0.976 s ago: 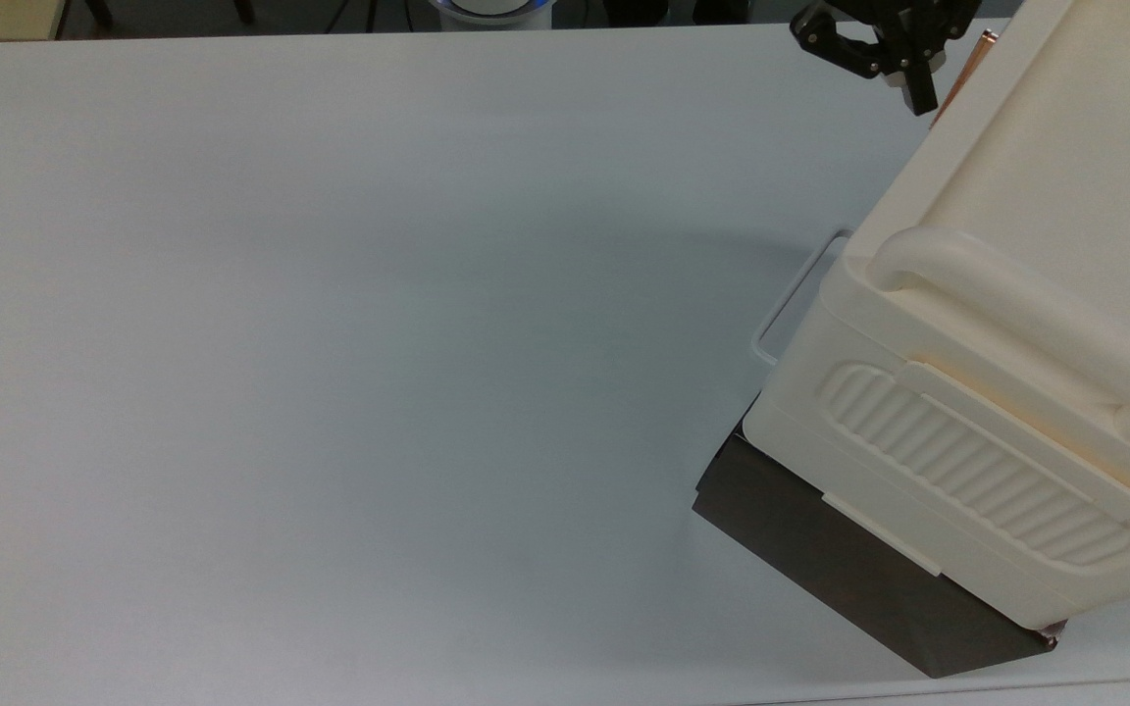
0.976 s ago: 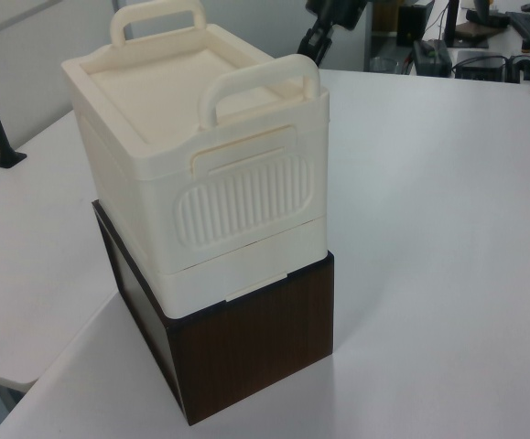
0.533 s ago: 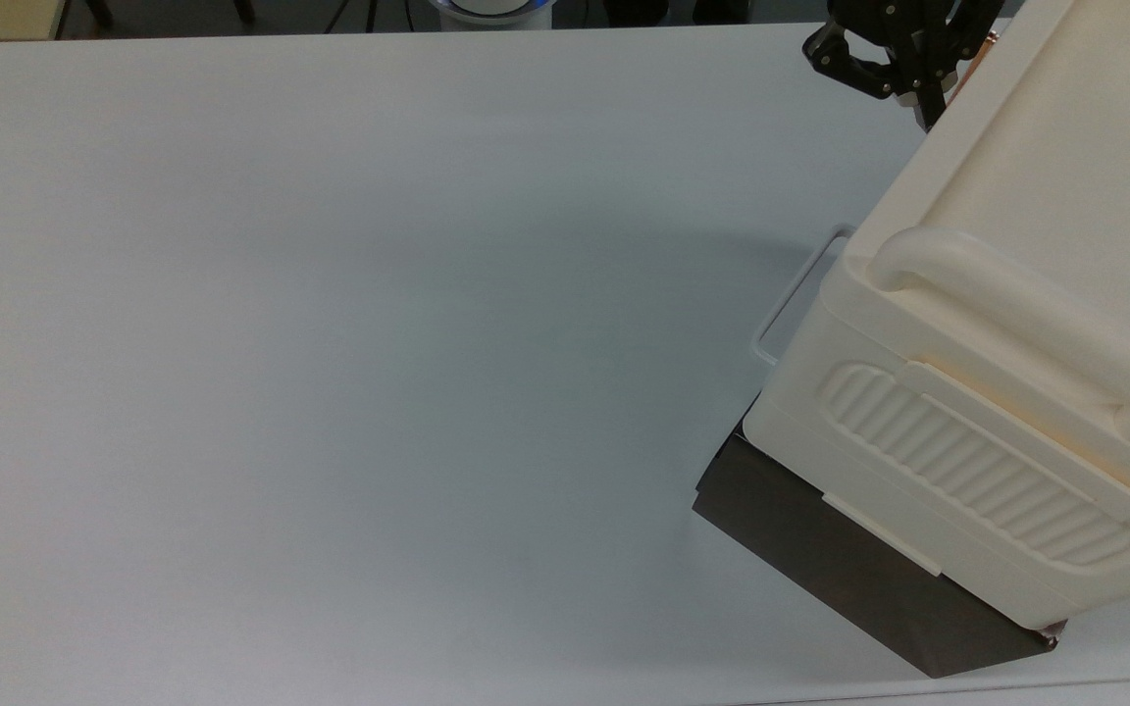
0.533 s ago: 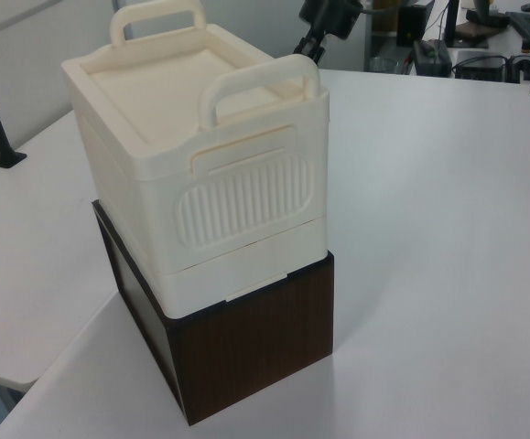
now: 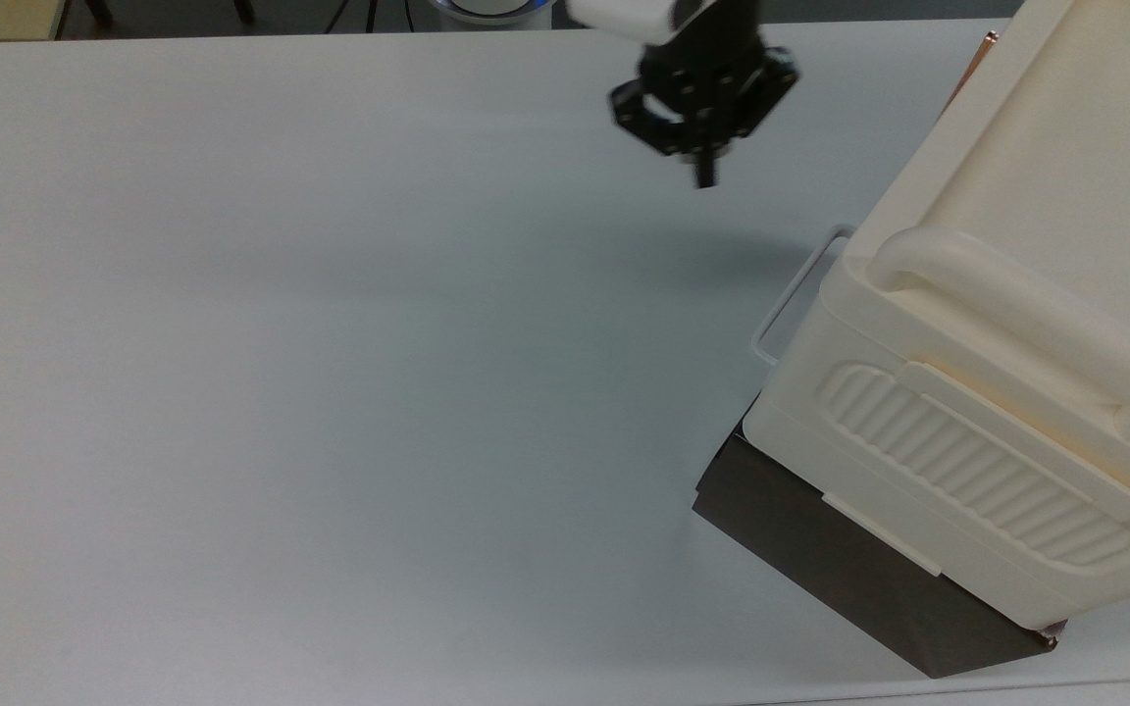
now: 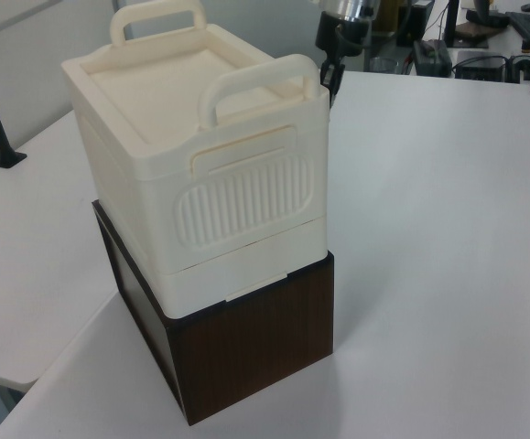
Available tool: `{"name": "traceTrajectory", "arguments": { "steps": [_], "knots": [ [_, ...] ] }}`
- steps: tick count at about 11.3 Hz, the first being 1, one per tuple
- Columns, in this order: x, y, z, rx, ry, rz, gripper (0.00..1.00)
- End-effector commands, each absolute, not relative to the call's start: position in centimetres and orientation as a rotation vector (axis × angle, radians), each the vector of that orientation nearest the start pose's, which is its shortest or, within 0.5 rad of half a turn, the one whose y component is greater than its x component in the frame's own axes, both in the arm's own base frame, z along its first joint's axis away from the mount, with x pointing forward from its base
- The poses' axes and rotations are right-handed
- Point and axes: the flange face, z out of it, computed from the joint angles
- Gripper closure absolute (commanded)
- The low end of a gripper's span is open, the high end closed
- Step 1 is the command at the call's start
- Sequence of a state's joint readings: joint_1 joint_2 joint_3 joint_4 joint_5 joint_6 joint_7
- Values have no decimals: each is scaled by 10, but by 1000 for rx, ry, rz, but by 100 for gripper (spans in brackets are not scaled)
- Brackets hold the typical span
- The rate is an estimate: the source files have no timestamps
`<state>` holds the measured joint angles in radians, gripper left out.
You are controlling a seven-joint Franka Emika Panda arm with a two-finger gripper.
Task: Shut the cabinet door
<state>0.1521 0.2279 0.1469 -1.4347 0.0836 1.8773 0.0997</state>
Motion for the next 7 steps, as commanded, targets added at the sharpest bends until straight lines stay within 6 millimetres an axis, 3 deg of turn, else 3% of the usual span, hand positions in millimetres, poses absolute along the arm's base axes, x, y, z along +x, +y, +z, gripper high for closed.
{"name": "traceTrajectory", "arguments": {
  "steps": [1, 4, 6, 7],
  "knots": [
    [608, 101, 599, -3131, -152, -185, 100],
    [590, 44, 611, -3271, -45, -67, 100],
    [580, 22, 616, -3302, 29, -21, 100],
    [577, 16, 615, -3297, 65, 18, 94]
  ]
}}
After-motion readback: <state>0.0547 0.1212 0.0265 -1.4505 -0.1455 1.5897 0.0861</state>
